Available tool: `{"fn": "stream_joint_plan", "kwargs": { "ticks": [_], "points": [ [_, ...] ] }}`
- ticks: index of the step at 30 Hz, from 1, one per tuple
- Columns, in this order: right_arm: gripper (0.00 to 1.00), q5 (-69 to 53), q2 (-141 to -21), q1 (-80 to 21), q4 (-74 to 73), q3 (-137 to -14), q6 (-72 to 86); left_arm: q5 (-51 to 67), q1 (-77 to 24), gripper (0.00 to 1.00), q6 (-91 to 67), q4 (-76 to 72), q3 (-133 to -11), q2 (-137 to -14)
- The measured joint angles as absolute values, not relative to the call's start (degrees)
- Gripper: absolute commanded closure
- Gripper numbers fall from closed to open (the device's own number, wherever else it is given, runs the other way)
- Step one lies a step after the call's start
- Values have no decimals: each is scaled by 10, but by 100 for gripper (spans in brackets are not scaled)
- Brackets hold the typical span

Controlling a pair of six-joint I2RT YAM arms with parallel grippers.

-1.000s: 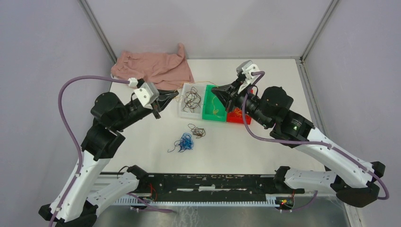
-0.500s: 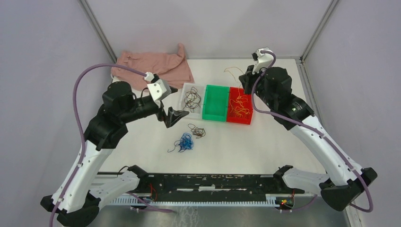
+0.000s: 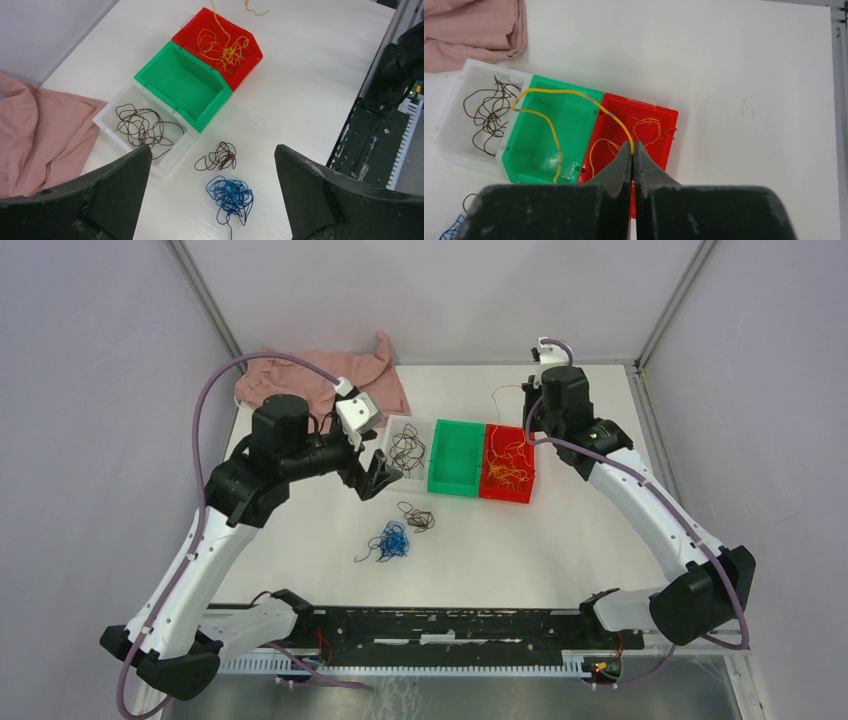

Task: Untangle the cables

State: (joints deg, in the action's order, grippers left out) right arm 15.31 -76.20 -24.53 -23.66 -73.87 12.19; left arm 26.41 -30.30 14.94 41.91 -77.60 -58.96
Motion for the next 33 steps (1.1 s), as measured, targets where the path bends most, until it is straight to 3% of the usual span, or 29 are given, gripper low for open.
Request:
{"fn": "stream_joint_plan", "kwargs": {
  "ticks": [23,33],
  "points": [
    [100,153,-821,-213,-209,-677,161,235,-293,0,149,422,-784,-594],
    [100,139,-736,-204,-169,-681,177,230,-293,1,149,422,-784,-588]
  ]
}}
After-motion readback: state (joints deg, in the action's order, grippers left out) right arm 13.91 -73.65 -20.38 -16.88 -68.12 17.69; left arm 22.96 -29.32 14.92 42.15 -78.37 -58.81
